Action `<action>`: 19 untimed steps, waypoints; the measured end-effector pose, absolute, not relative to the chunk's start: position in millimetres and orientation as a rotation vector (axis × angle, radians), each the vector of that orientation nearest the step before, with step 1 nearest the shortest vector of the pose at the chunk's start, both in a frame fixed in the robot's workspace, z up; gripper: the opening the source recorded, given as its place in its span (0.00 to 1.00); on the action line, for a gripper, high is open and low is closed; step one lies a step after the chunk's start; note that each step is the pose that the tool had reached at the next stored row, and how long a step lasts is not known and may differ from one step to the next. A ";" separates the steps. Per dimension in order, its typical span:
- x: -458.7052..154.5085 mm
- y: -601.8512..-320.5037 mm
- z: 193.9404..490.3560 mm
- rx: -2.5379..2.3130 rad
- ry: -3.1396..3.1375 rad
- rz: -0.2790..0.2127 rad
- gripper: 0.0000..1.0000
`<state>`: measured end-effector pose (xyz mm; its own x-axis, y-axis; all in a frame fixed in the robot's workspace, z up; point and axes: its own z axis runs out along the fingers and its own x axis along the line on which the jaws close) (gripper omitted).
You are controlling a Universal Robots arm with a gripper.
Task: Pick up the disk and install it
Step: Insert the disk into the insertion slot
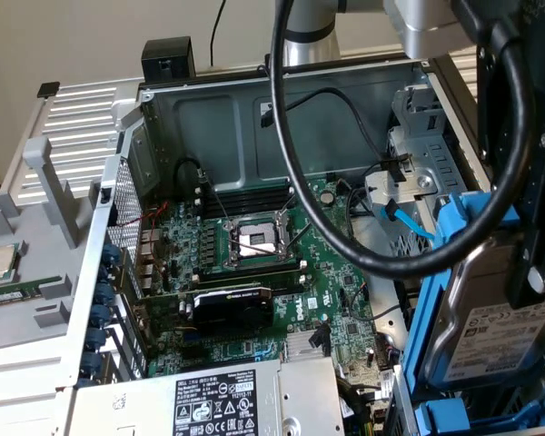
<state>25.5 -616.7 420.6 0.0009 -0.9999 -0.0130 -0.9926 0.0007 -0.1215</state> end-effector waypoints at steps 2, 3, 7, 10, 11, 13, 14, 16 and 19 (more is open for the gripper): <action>25.5 -616.7 419.5 -2.153 2.152 -0.117 0.37; 25.4 -616.7 419.1 -2.153 2.152 -0.117 0.37; 25.4 -616.7 417.5 -2.153 2.152 -0.117 0.37; 25.3 -616.7 415.7 -2.153 2.152 -0.117 0.37; 25.3 -616.7 415.2 -2.153 2.152 -0.117 0.37; 25.3 -616.7 414.5 -2.153 2.152 -0.117 0.37; 25.3 -616.7 414.0 -2.153 2.152 -0.117 0.37; 25.2 -616.7 413.5 -2.153 2.152 -0.117 0.37; 25.2 -616.7 413.3 -2.153 2.152 -0.117 0.37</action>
<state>25.2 -616.7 413.3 0.0009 -0.9999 -0.0128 -0.9926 0.0006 -0.1214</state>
